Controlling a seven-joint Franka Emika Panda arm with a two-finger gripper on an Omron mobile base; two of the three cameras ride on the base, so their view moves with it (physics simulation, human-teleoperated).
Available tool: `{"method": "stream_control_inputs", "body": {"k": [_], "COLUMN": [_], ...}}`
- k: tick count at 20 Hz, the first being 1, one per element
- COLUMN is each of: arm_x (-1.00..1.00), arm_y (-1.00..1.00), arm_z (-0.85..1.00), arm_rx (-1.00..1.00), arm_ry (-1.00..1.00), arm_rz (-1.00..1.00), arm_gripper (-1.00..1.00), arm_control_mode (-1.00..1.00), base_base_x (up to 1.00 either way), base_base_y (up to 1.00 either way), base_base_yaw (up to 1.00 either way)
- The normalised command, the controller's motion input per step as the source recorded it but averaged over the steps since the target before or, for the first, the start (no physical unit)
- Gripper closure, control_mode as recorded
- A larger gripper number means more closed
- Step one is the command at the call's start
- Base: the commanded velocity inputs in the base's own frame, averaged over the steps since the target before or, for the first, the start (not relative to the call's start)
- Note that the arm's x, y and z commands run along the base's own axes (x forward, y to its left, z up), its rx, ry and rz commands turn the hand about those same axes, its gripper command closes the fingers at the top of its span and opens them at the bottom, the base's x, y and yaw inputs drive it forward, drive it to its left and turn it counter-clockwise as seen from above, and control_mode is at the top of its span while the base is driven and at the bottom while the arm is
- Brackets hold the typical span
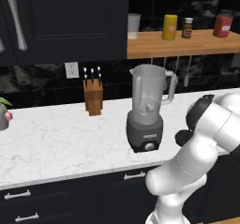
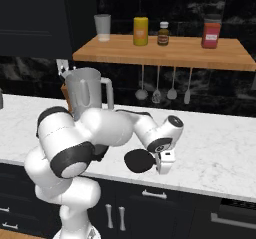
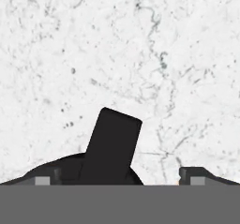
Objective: Close the lid blender by securely placing the lid on top.
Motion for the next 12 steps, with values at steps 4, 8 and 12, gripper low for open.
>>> {"method": "stream_control_inputs", "body": {"k": [4, 8, 12], "arm_x": [0.04, 0.19, 0.24], "arm_y": [0.0, 0.0, 0.0], "arm_z": [-0.32, -0.15, -0.07], "arm_rx": [0.0, 0.0, 0.0], "arm_ry": [0.0, 0.0, 0.0], "arm_rz": [-0.06, -0.07, -0.06], "arm_gripper": [-1.0, -1.0, -1.0], "arm_control_mode": [-1.0, -1.0, -1.0], "base_base_x": [0.0, 0.0, 0.0], "base_base_y": [0.0, 0.0, 0.0], "base_base_yaw": [0.0, 0.0, 0.0]}}
